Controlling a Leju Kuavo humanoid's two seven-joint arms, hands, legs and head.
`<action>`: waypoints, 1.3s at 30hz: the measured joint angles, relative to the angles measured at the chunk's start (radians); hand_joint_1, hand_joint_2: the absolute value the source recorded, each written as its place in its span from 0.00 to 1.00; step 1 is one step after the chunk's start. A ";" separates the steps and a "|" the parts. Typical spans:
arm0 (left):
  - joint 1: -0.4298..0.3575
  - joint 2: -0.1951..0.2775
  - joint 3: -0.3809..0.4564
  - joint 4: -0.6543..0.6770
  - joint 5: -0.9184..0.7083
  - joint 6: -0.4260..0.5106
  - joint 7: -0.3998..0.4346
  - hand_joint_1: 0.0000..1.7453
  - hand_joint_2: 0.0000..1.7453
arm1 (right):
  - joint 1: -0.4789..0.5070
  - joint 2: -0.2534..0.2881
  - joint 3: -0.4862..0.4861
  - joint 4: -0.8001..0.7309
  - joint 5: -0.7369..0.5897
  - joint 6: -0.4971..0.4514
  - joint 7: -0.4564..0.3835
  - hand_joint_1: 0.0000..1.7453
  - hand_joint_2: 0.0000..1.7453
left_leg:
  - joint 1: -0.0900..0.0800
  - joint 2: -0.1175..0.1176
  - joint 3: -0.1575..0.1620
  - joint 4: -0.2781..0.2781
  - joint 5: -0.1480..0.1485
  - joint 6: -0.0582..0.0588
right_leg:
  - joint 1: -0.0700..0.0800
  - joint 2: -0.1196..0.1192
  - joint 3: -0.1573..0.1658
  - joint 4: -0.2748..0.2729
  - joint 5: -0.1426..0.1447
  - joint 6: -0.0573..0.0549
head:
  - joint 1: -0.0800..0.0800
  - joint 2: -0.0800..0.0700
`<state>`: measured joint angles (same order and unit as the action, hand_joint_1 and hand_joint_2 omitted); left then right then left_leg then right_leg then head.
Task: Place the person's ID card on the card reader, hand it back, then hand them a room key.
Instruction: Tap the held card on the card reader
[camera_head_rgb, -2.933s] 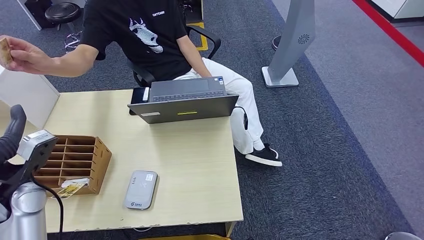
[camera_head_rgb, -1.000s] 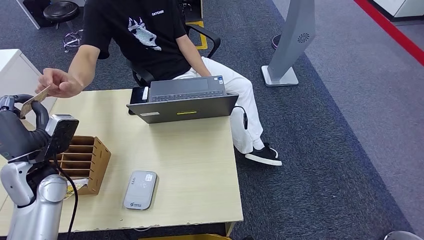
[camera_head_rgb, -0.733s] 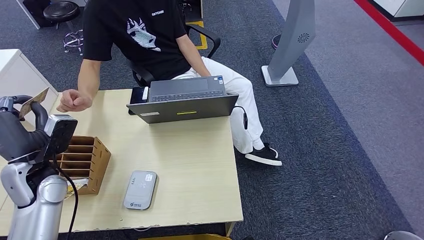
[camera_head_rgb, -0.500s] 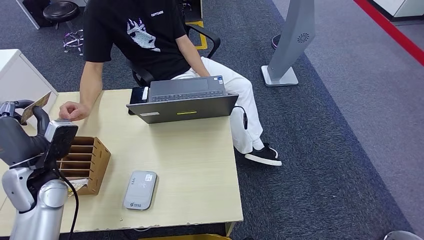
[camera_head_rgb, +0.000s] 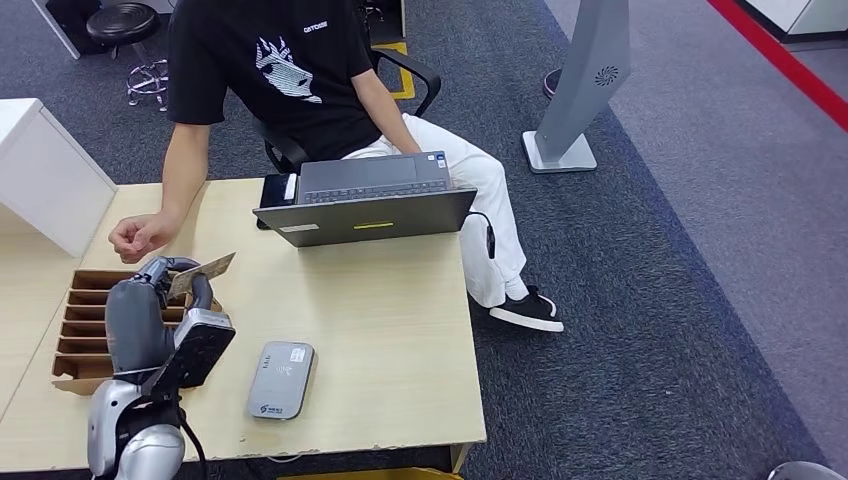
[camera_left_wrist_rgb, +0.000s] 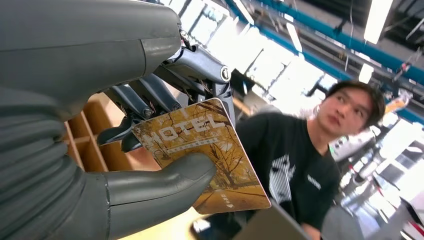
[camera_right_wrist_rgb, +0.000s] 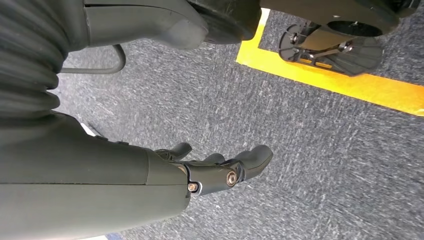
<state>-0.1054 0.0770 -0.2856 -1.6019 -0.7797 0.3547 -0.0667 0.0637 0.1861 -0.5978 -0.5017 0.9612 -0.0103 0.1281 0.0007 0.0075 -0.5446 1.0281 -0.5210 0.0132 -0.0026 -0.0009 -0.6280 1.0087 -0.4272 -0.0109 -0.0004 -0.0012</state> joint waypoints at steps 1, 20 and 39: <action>0.010 0.001 -0.010 -0.005 0.021 -0.013 -0.001 1.00 1.00 | -0.002 -0.001 -0.001 0.005 0.001 0.000 -0.008 0.00 1.00 | 0.000 0.000 0.000 0.000 0.000 0.000 | 0.000 0.000 0.000 0.000 0.000 0.000 | 0.000 0.000; 0.139 0.014 -0.039 -0.008 0.128 -0.124 0.036 1.00 1.00 | -0.048 -0.031 -0.018 0.130 -0.002 -0.053 -0.055 0.00 1.00 | 0.000 0.000 0.000 0.000 0.000 0.000 | 0.000 0.000 0.000 0.000 0.000 0.000 | 0.000 0.000; 0.154 -0.017 -0.039 0.211 0.207 -0.166 0.053 1.00 1.00 | -0.082 -0.047 -0.009 0.184 0.023 -0.053 -0.059 0.00 1.00 | 0.000 0.000 0.000 0.000 0.000 0.000 | 0.000 0.000 0.000 0.000 0.000 0.000 | 0.000 0.000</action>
<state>0.0482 0.0604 -0.3250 -1.3908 -0.5728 0.1889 -0.0134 -0.0180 0.1394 -0.6070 -0.3180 0.9844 -0.0629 0.0695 0.0011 0.0072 -0.5450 1.0280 -0.5210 0.0132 -0.0025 -0.0011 -0.6283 1.0088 -0.4273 -0.0109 -0.0004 -0.0012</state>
